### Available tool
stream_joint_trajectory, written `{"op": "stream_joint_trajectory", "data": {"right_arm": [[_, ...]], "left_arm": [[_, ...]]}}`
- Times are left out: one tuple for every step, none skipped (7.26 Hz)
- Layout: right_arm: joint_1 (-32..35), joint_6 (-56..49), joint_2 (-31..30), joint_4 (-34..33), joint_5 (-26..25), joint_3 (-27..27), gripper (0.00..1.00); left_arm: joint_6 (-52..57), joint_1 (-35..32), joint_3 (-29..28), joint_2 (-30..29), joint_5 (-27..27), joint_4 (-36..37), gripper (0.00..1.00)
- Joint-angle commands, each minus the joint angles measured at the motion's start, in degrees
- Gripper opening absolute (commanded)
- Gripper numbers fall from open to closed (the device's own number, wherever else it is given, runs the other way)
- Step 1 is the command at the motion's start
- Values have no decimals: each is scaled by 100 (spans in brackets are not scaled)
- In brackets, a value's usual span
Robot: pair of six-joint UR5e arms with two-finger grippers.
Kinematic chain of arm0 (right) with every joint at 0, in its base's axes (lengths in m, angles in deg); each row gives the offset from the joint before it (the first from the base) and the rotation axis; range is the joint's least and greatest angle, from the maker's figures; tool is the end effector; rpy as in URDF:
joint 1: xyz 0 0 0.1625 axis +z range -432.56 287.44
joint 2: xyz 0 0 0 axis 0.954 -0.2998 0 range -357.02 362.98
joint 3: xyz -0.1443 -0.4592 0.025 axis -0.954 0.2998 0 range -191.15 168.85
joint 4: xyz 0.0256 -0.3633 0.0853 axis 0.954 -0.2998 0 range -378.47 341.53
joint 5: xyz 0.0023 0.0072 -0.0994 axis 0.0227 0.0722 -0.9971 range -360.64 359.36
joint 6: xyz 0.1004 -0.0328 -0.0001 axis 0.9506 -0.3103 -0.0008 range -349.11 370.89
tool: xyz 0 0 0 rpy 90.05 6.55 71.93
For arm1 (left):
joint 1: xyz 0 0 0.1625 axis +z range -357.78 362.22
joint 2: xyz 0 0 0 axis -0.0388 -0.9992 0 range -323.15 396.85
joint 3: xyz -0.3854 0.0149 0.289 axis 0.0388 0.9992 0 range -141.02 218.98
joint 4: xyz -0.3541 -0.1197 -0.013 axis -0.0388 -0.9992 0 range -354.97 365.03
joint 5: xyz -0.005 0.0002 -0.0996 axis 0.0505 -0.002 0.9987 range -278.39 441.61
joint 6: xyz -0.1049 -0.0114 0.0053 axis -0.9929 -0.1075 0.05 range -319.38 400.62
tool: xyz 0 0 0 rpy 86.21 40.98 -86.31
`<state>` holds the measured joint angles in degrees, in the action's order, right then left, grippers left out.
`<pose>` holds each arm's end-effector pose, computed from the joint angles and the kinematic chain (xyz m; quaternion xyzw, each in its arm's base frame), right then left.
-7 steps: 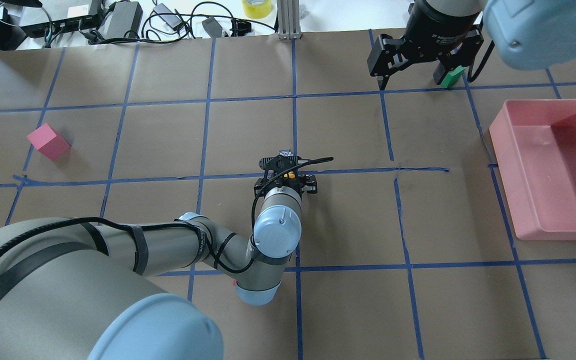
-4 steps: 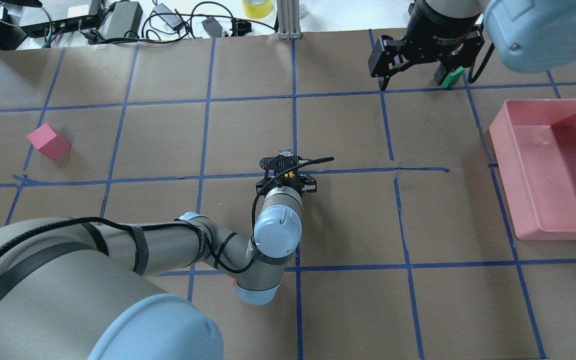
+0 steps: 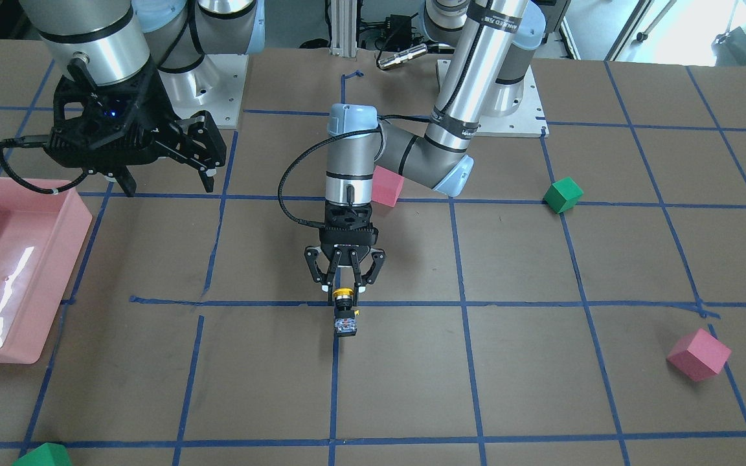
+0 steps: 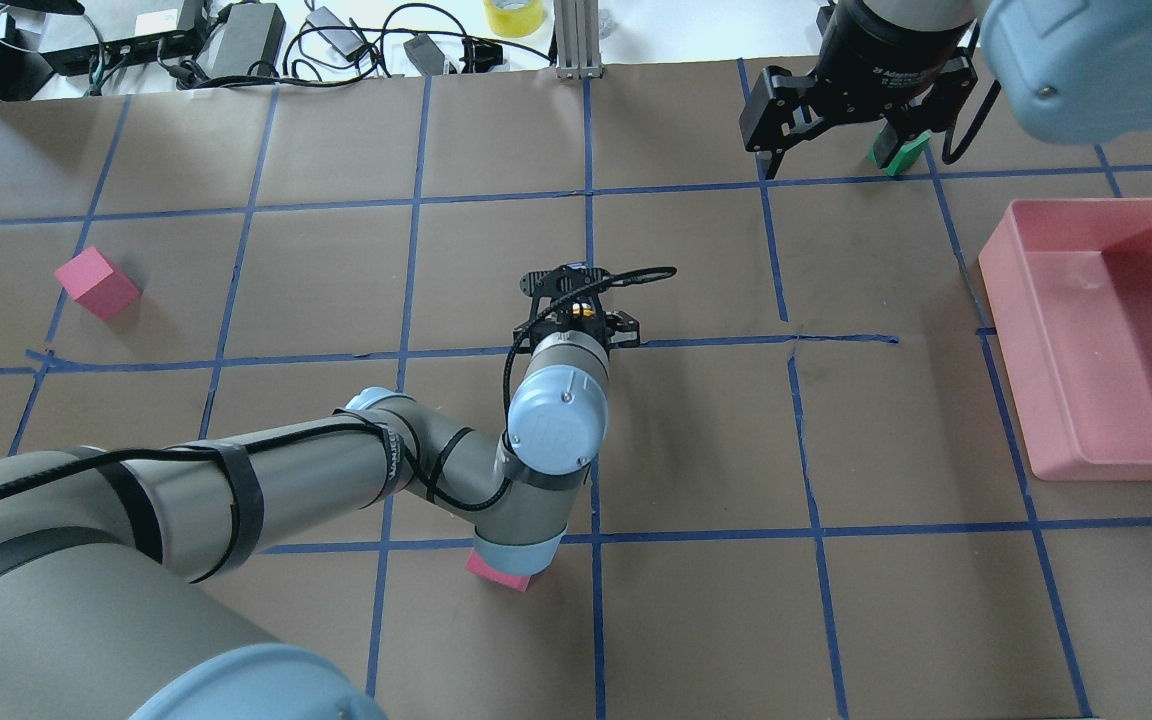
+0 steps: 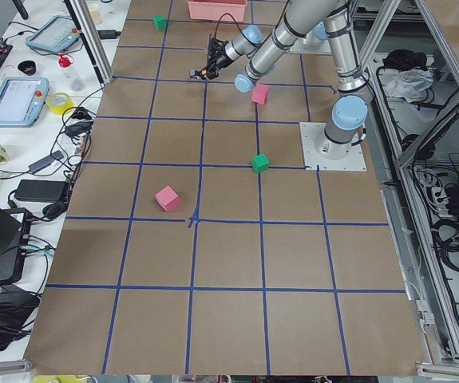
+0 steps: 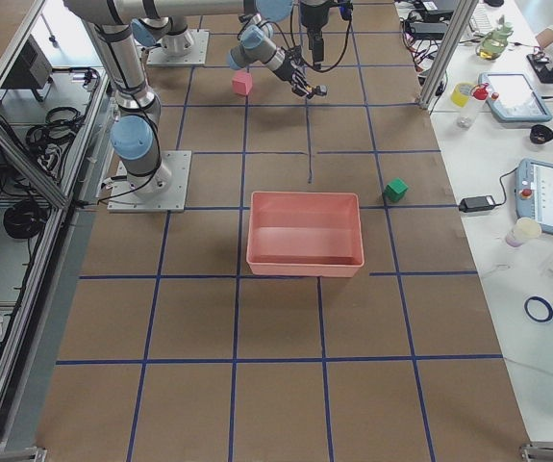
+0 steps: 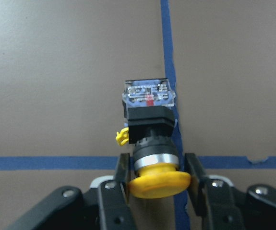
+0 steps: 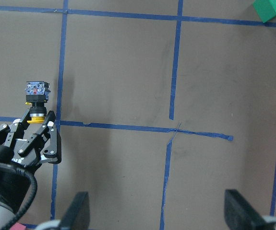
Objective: Align button upright
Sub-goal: 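Lift the button with the left gripper and rotate it cap-up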
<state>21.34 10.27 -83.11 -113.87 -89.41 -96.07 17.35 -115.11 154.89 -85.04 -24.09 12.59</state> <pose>0.1689 -0.4831 0.5570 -0.0399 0.9975 -0.0570 0.0123 -0.3606 -0.4693 0.2617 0.0134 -0.9326 0.3595 0.0279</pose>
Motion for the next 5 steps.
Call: {"op": "stream_joint_trajectory", "data": {"right_arm": [[-3, -17, 13, -5, -35, 2, 100], [5, -8, 13, 13, -26, -24, 100], [-3, -8, 5, 22, -18, -16, 100], [5, -8, 5, 5, -9, -16, 100], [-3, -8, 22, 4, -26, -16, 100]], "left_arm": [[-37, 568, -252, 575, 791, -1603, 0], [-54, 858, -296, 865, 1048, -2279, 0], [-611, 983, -410, 1112, 1364, -3199, 0], [-1252, 1028, -611, 1358, 1655, -4122, 0], [-1702, 1168, -1057, 1386, 2171, -5219, 0]]}}
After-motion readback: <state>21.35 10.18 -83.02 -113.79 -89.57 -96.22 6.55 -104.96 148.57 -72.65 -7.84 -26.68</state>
